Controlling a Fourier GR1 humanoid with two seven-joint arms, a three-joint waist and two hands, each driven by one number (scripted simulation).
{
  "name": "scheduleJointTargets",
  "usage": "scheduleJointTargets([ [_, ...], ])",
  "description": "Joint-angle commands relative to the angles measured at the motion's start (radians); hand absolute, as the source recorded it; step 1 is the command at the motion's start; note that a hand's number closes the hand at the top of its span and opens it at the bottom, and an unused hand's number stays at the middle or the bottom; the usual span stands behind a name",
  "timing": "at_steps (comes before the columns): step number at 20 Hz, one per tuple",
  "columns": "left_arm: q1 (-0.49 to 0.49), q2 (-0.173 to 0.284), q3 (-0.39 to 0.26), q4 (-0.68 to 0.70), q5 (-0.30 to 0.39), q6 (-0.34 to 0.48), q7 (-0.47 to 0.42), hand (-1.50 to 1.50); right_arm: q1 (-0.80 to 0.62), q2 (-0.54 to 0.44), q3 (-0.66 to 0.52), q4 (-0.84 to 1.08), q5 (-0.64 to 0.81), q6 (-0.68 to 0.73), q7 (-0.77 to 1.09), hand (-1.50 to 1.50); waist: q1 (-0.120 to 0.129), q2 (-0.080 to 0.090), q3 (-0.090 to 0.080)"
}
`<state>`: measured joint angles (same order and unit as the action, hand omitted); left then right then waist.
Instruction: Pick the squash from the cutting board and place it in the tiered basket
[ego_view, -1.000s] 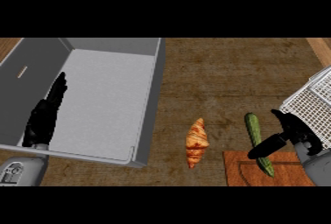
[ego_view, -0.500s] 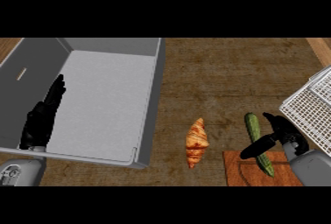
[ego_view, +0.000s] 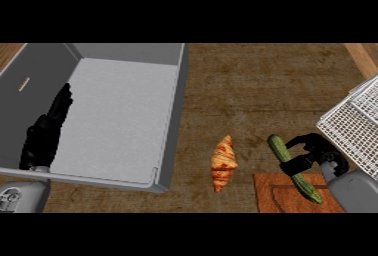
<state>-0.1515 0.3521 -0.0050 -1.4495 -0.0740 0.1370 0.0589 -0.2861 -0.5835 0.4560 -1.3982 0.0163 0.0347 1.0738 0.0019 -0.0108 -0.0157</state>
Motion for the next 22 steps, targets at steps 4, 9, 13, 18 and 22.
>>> scheduleJointTargets([
  [4, -0.02, 0.0, 0.034, 0.031, 0.011, -0.027, 0.004, 0.0, -0.029, 0.1, -0.019, 0.021, 0.023, -0.005, 0.088, 1.5, -0.002, 0.011, 0.015],
  [9, 0.017, -0.035, 0.011, 0.015, -0.032, -0.003, -0.02, 0.0, -0.011, 0.097, -0.106, -0.064, 0.04, -0.037, 0.124, 1.5, -0.005, 0.01, 0.015],
  [13, 0.02, 0.0, 0.036, 0.008, -0.022, -0.005, 0.008, 0.0, 0.114, -0.028, 0.079, -0.345, 0.098, 0.125, -0.267, 1.5, -0.041, -0.009, 0.016],
  [18, 0.055, -0.01, 0.037, 0.024, -0.025, 0.008, 0.001, 0.0, 0.087, -0.118, 0.208, -0.646, 0.165, 0.227, -0.555, 1.5, -0.072, -0.039, 0.019],
  [22, 0.069, 0.008, 0.069, -0.015, -0.016, 0.024, 0.02, 0.0, 0.219, -0.213, 0.053, -0.86, 0.125, 0.126, -0.71, 1.5, -0.122, -0.032, 0.023],
])
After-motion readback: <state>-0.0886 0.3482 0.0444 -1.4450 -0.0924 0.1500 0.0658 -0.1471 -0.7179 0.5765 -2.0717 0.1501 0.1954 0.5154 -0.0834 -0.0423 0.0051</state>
